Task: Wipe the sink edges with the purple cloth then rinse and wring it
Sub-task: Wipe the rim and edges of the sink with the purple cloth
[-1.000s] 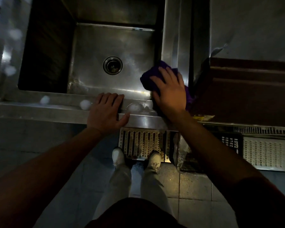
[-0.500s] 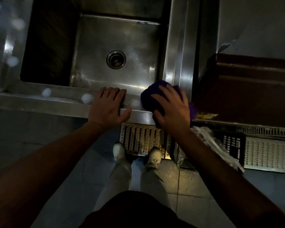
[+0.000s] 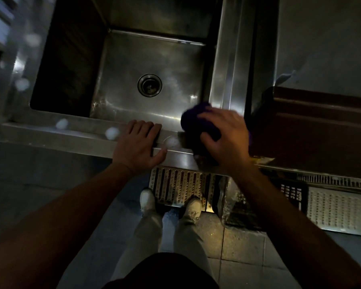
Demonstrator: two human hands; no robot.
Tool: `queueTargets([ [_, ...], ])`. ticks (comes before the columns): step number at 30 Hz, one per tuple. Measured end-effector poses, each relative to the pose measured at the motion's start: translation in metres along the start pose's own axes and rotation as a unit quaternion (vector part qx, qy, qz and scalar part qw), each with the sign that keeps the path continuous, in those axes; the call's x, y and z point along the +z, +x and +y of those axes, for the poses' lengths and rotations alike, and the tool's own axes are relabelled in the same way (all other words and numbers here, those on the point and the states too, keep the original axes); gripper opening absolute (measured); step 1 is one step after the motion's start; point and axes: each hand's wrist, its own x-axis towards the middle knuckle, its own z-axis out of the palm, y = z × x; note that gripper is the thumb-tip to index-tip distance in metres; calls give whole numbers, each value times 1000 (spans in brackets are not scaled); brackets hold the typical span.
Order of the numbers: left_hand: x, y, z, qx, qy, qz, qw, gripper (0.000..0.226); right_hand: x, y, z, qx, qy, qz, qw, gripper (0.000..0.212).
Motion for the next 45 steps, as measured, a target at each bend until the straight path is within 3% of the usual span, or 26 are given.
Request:
queueTargets([
  [5, 1, -1, -1, 2, -4, -1, 1000, 70, 22, -61, 9, -11, -84, -88, 993, 49],
  [15, 2, -1, -1, 1, -9, 11, 1000, 69, 34, 14, 15, 10, -169, -46, 984, 54],
  [20, 2, -1, -2, 3, -8, 5, 1000, 70, 35, 29, 16, 26, -128, -9, 991, 45],
  [27, -1, -2, -1, 0, -6, 3, 1000, 71, 35, -18, 8, 11, -117, -48, 992, 46],
  [36, -4, -2, 1, -4, -11, -5, 1000, 69, 16, -61, -10, 67, -20, -73, 995, 49],
  [41, -2, -1, 1, 0, -15, 10, 1000, 69, -7, -29, -3, 87, 21, -3, 996, 43],
  [45, -1, -3, 0, -1, -20, 11, 1000, 69, 9, 5, -5, 73, 25, -18, 997, 43],
])
